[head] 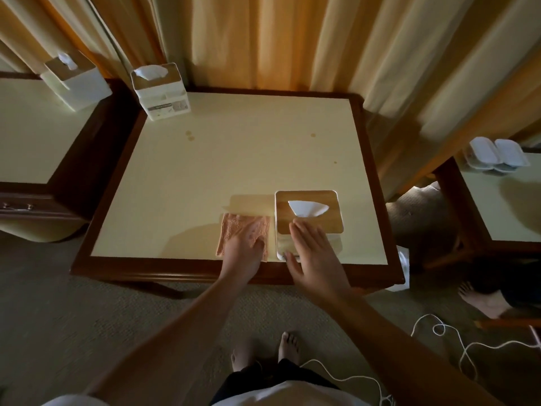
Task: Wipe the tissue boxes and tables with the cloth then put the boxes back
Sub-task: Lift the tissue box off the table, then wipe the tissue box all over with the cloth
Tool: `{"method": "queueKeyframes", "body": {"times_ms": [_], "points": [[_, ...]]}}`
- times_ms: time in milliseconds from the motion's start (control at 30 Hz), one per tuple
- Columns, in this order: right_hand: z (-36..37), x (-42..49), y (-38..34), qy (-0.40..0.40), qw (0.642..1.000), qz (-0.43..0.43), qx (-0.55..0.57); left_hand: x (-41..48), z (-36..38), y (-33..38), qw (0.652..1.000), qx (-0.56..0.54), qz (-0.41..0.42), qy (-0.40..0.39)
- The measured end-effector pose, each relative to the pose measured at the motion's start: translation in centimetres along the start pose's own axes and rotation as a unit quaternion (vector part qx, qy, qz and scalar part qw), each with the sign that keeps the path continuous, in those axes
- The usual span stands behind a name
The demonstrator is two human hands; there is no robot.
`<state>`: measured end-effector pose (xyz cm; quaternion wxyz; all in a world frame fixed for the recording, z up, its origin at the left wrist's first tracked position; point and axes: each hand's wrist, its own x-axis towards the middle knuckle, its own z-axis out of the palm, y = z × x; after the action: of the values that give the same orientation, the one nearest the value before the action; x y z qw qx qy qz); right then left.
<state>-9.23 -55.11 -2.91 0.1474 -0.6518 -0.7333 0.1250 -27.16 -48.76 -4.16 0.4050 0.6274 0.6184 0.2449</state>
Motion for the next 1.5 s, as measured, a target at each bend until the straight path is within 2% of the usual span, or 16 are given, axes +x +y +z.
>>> {"method": "queueKeyframes", "body": {"times_ms": [133,200,333,467,567,900,1033,1267,1400,1500], "points": [[0.3,0.8,-1.1,-0.066,0.996,0.001,-0.054,0.5,-0.4,-1.2,0.993,0.099,0.052,-0.023],[0.4,1.2,-1.2,-0.072,0.994,0.006,-0.076,1.1,-0.5,-2.2,0.983,0.152,0.088,-0.045],[1.1,2.0,-1.1,-0.099,0.988,0.012,-0.115,3.1,-0.5,-5.8,0.941,0.286,0.160,-0.086],[1.9,2.1,-0.6,-0.111,0.987,0.018,-0.112,4.2,-0.5,-7.0,0.919,0.335,0.133,-0.161],[2.6,1.8,-0.3,-0.093,0.988,0.016,-0.121,4.1,-0.6,-7.9,0.902,0.375,0.129,-0.174],[3.0,1.8,-0.2,-0.069,0.991,0.015,-0.114,2.1,0.4,-7.0,0.904,0.394,0.105,-0.130],[2.9,1.6,-0.1,-0.079,0.988,0.018,-0.130,1.8,-0.2,-6.1,0.926,0.351,0.105,-0.092],[3.4,1.5,0.0,-0.071,0.987,0.021,-0.142,0.6,1.1,-8.8,0.899,0.391,0.124,-0.153],[3.5,1.5,0.0,-0.058,0.989,0.017,-0.138,-0.1,0.7,-7.9,0.910,0.365,0.139,-0.141],[3.6,1.4,-0.1,-0.051,0.989,0.011,-0.136,-0.8,0.0,-6.8,0.937,0.313,0.111,-0.105]]}}
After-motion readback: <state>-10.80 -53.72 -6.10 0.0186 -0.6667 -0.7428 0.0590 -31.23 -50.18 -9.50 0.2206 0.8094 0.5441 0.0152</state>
